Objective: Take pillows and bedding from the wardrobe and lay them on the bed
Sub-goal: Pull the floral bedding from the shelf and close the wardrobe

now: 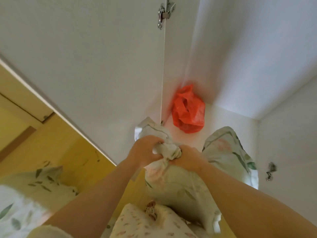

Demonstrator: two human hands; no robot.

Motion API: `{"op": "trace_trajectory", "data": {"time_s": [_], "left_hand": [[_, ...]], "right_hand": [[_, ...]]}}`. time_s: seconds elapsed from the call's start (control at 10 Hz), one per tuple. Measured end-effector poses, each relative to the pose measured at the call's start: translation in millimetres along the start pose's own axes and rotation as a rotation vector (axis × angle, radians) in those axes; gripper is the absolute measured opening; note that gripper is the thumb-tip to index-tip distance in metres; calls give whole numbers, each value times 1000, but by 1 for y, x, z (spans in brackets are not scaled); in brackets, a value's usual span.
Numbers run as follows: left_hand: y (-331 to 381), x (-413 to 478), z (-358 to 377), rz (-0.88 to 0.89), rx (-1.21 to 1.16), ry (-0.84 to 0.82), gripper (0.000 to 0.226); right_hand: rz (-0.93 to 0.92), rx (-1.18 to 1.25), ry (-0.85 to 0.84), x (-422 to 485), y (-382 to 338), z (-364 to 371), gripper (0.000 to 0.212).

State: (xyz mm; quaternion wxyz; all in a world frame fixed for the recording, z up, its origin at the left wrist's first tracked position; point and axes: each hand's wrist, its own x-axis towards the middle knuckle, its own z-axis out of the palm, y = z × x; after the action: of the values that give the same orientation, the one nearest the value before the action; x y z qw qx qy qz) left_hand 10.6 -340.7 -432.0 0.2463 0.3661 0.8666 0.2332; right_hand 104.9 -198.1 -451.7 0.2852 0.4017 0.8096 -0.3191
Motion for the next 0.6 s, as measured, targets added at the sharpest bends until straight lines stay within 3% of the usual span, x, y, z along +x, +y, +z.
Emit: {"op": "trace_trajectory", "data": {"time_s": [0.1, 0.2, 0.3, 0.4, 0.5, 0.6], "left_hand": [[-17, -16, -1, -98, -99, 47, 45], [-36, -32, -2, -233, -243, 10, 37], [-52, -49, -4, -396, -358, 22, 27], [-84, -64, 4, -632, -534, 146, 23], [-101, -71, -2, -837, -673, 372, 44], [-105, -70, -12, -785, -686, 484, 68]], "right_hand": [[-179, -102, 136, 0, -4, 13, 38], [-203, -24, 132, 1, -7, 32, 22], [-177, 29, 118, -4, -11, 38, 29], [-129, 18, 154, -8, -20, 44, 38], [-123, 2, 197, -14, -28, 52, 40], [-104, -17, 225, -21, -32, 59, 41]]}}
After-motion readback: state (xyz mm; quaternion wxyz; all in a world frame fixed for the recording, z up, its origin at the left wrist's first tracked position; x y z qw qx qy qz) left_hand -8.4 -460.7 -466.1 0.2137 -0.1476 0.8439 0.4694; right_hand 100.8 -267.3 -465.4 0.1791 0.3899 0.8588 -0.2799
